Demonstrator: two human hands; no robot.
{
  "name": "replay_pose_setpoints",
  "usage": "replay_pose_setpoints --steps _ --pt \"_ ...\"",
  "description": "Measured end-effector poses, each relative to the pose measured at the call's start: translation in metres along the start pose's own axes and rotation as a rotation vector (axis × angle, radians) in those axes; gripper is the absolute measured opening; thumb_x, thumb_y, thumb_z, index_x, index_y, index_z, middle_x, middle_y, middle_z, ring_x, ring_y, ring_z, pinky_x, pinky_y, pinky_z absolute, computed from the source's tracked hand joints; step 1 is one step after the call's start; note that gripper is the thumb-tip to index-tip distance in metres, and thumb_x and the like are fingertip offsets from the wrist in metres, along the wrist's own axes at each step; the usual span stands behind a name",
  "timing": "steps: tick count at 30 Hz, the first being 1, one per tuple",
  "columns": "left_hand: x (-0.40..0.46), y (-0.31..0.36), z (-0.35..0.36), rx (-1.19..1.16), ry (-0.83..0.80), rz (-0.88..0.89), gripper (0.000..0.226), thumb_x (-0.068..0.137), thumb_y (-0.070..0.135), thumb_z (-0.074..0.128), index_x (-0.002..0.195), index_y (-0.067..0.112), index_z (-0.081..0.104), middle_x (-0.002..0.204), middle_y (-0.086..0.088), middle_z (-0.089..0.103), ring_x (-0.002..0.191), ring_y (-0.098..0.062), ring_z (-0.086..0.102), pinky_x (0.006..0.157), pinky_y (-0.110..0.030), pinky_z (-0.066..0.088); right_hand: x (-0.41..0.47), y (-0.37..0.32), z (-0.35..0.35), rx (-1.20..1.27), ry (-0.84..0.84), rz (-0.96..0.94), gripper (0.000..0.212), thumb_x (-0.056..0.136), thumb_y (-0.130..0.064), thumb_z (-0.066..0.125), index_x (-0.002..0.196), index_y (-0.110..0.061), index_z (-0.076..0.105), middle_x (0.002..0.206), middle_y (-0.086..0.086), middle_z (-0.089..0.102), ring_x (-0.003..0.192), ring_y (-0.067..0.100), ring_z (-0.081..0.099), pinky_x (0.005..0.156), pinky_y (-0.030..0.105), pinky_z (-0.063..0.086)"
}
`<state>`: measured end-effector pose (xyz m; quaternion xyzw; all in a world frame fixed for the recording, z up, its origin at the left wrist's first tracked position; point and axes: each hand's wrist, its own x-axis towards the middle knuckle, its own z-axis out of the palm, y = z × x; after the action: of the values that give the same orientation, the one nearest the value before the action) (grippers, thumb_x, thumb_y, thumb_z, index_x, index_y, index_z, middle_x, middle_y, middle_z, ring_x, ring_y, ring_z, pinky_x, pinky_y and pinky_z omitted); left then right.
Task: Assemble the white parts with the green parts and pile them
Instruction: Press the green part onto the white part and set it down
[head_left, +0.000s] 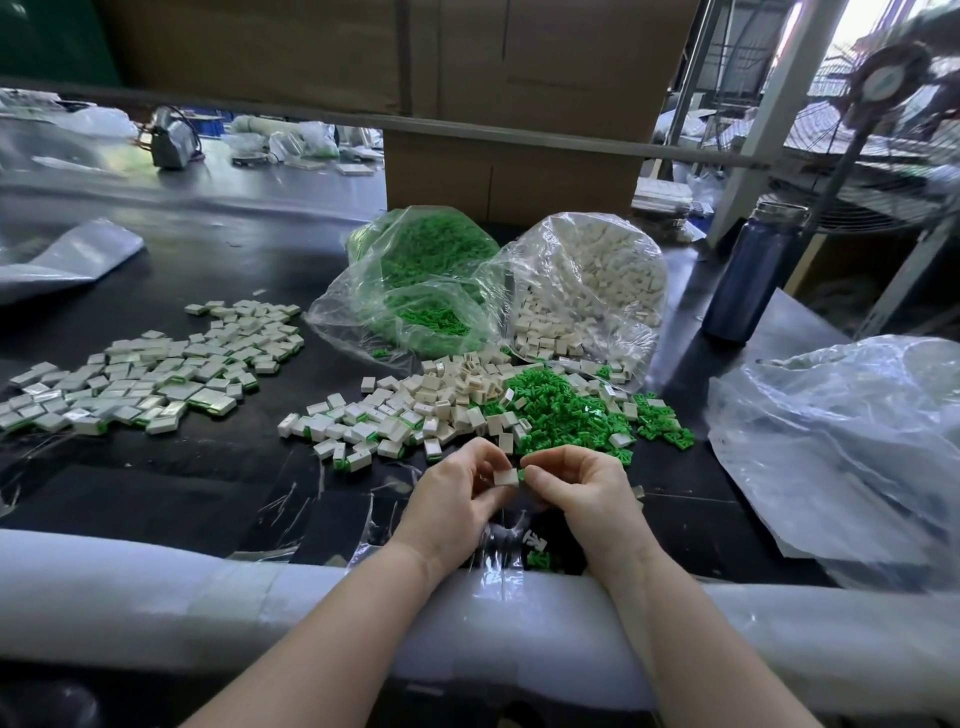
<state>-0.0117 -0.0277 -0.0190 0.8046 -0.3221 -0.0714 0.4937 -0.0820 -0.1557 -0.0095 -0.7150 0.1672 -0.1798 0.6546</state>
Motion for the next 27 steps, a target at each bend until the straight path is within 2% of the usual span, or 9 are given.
replay_pose_setpoints --steps 3,7,11,15,21,24,27 --pt "0.0012 -0.0002 -0.0003 -0.046 0.022 -0.012 0.006 0.088 0.016 0.062 0.093 0.015 0.065 0.086 0.002 0.066 0.081 -0.012 0.063 0.078 -0.022 0.051 -0.0007 -0.0007 -0.0014 0.004 -0.011 -0.004 0.009 0.081 -0.002 0.068 0.078 -0.010 0.071 0.070 0.006 0.071 0.063 0.011 0.066 0.059 0.020 0.053" --pt "0.0012 0.0002 -0.0020 -0.085 -0.011 -0.058 0.009 0.089 0.018 0.060 0.089 0.018 0.069 0.082 0.004 0.069 0.079 -0.011 0.065 0.079 -0.024 0.052 0.0001 -0.0007 0.0021 -0.061 -0.016 -0.020 0.012 0.084 -0.001 0.065 0.074 -0.007 0.066 0.059 -0.002 0.065 0.053 0.004 0.061 0.053 0.017 0.050" --pt "0.0008 0.0002 -0.0032 -0.052 -0.045 -0.076 0.011 0.089 0.019 0.061 0.092 0.016 0.071 0.081 0.004 0.069 0.079 -0.011 0.064 0.082 -0.030 0.052 0.0000 -0.0011 0.0034 -0.126 -0.042 -0.021 0.014 0.086 0.000 0.063 0.073 -0.004 0.064 0.054 -0.002 0.060 0.045 0.003 0.054 0.049 0.017 0.046" --pt "-0.0011 0.0008 -0.0043 -0.002 -0.044 -0.054 0.011 0.089 0.020 0.061 0.092 0.016 0.072 0.076 0.008 0.065 0.077 -0.010 0.062 0.079 -0.027 0.051 -0.0006 -0.0017 0.0021 -0.180 -0.067 -0.016 0.016 0.086 -0.003 0.063 0.070 -0.007 0.064 0.057 0.000 0.061 0.048 0.005 0.052 0.052 0.019 0.047" --pt "-0.0015 0.0022 -0.0025 0.126 -0.026 0.082 0.015 0.089 0.017 0.060 0.093 0.010 0.072 0.073 0.010 0.056 0.074 -0.008 0.055 0.073 -0.021 0.046 -0.0002 -0.0008 0.0018 -0.203 -0.088 -0.020 0.020 0.085 -0.002 0.064 0.067 -0.011 0.065 0.052 -0.004 0.060 0.047 0.006 0.052 0.050 0.019 0.046" --pt "-0.0009 0.0028 -0.0023 0.029 -0.009 0.027 0.013 0.089 0.016 0.061 0.093 0.012 0.072 0.077 0.009 0.063 0.074 -0.004 0.059 0.072 -0.014 0.047 0.0002 0.0009 0.0013 -0.105 -0.083 -0.023 0.012 0.085 -0.001 0.064 0.073 -0.005 0.065 0.053 -0.002 0.062 0.049 0.008 0.056 0.050 0.018 0.046" --pt "-0.0006 0.0050 -0.0014 -0.086 -0.010 -0.035 0.012 0.088 0.017 0.062 0.094 0.017 0.072 0.082 0.006 0.070 0.080 -0.009 0.066 0.077 -0.018 0.052 0.0006 0.0022 0.0003 -0.011 -0.045 -0.038 0.010 0.083 -0.002 0.066 0.074 -0.004 0.066 0.053 -0.001 0.065 0.049 0.005 0.059 0.048 0.016 0.047"
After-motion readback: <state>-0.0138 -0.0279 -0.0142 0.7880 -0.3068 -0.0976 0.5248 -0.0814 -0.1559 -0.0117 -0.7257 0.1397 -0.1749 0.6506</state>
